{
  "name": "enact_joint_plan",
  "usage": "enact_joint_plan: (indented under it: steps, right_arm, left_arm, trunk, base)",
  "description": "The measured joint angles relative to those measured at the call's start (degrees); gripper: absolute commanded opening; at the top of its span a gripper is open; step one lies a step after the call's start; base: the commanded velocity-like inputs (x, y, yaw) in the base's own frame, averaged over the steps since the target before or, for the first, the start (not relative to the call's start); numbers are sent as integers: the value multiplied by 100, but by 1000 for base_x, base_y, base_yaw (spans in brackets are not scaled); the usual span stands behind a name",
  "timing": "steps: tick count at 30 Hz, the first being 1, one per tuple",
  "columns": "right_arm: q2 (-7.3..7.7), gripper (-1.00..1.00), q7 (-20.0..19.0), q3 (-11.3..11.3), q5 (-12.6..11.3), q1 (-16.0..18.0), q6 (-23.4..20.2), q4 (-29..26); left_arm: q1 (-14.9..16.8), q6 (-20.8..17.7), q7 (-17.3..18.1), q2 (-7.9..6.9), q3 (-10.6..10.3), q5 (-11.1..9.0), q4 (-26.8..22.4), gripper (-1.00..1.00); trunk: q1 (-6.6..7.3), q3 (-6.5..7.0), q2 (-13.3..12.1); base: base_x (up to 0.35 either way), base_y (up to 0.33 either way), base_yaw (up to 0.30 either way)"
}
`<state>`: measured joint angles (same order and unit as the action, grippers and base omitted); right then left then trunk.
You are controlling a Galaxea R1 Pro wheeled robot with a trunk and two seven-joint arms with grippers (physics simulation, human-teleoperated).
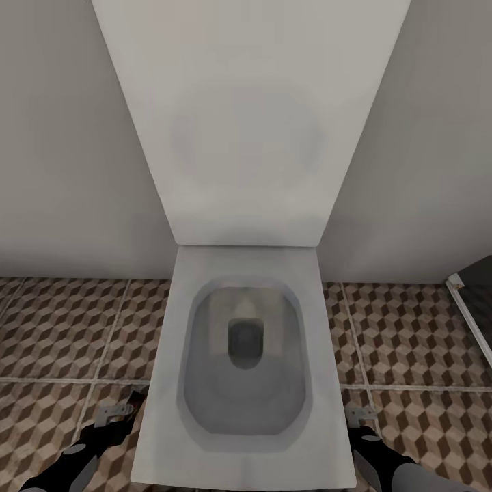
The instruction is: Take the four mousetraps from the cabinet in the bathroom and place them on the bathroom floor. Make sure all four end up on the same floor surface, and ensure that at least two of them are either under or directly next to the same bathroom sink.
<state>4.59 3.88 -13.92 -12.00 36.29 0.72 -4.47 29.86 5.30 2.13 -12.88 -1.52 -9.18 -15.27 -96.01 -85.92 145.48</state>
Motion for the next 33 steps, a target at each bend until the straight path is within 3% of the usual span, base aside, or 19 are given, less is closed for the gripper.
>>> enact_joint_plan:
  steps: [27,33]
  right_arm:
    - [-2,100,0,0,0,0,0,0]
    - [4,100,0,0,0,0,0,0]
  left_arm:
    - [7,57,-5,8,-5,41,-26,100]
    - [8,43,-6,12,-7,54,-55,100]
  trunk:
    - [0,0,0]
    - [-2,0,0]
  base:
    - [0,0,0]
    - [-148,0,0]
